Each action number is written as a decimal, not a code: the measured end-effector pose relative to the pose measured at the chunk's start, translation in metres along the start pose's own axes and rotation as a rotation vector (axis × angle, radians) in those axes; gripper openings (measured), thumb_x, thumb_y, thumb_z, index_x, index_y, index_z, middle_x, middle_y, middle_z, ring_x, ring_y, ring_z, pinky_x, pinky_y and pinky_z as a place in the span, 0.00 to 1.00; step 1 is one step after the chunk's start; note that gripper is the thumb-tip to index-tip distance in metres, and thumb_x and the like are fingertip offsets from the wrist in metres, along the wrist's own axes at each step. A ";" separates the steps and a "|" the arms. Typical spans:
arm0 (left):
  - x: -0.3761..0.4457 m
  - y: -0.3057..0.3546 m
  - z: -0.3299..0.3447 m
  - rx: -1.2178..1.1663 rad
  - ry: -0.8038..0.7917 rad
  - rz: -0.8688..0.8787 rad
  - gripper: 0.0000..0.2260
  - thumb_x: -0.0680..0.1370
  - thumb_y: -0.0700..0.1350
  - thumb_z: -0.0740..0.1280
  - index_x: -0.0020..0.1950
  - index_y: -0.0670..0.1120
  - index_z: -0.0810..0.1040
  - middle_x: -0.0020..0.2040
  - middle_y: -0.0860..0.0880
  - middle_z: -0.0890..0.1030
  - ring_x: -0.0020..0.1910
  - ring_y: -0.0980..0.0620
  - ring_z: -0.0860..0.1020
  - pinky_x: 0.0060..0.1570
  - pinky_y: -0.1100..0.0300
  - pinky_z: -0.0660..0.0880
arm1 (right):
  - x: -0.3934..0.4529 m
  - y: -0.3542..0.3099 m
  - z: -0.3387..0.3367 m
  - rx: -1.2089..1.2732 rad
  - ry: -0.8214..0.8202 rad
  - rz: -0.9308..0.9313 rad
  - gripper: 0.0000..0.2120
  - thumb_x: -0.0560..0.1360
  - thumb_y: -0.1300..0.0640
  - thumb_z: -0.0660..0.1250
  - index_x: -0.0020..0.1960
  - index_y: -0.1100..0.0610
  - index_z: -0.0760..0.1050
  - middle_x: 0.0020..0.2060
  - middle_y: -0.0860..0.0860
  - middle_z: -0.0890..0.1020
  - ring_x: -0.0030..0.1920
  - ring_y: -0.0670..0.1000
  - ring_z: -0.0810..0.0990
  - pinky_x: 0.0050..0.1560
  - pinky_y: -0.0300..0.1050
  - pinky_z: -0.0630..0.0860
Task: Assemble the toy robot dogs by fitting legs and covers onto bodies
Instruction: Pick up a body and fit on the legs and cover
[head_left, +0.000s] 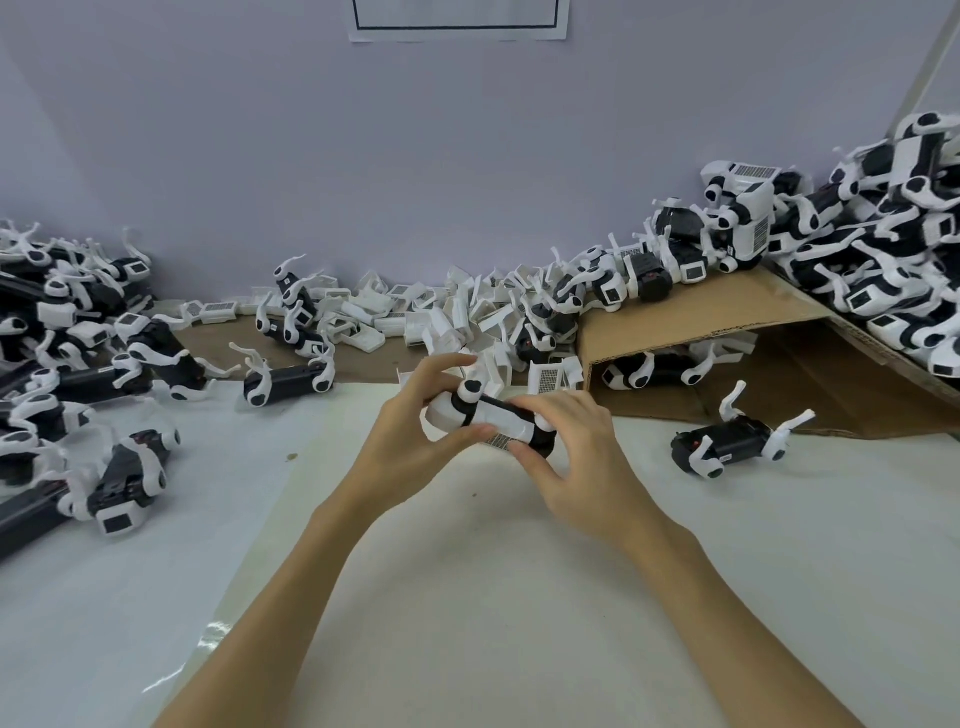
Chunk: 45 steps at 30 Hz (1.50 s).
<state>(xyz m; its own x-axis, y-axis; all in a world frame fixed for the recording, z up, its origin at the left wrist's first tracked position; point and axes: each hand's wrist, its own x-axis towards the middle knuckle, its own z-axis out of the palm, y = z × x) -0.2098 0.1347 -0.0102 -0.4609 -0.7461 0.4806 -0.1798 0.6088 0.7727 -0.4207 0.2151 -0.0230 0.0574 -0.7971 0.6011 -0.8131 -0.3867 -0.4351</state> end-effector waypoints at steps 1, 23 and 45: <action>0.000 0.000 0.001 0.005 0.008 0.017 0.28 0.76 0.47 0.80 0.73 0.57 0.74 0.57 0.56 0.85 0.60 0.51 0.82 0.59 0.66 0.75 | 0.000 -0.001 -0.001 0.017 -0.004 0.009 0.19 0.79 0.50 0.73 0.69 0.51 0.77 0.59 0.38 0.78 0.61 0.45 0.73 0.64 0.43 0.67; -0.002 0.013 -0.007 -0.083 -0.200 -0.136 0.23 0.71 0.56 0.83 0.63 0.56 0.84 0.57 0.56 0.85 0.58 0.57 0.82 0.56 0.70 0.74 | 0.009 0.001 -0.021 0.927 -0.255 0.708 0.14 0.83 0.45 0.67 0.58 0.54 0.82 0.50 0.53 0.86 0.49 0.52 0.83 0.46 0.44 0.78; -0.006 0.023 0.035 -0.090 0.163 -0.071 0.17 0.71 0.59 0.80 0.56 0.58 0.81 0.50 0.55 0.83 0.49 0.51 0.82 0.47 0.62 0.78 | -0.001 -0.010 0.001 0.025 0.053 0.126 0.25 0.77 0.56 0.76 0.72 0.49 0.76 0.60 0.44 0.84 0.57 0.41 0.74 0.65 0.48 0.73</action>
<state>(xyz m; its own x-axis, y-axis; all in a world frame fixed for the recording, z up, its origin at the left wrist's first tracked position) -0.2420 0.1624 -0.0102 -0.3014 -0.8244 0.4791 -0.1248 0.5322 0.8373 -0.4115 0.2194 -0.0204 -0.0753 -0.8146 0.5752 -0.7971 -0.2974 -0.5255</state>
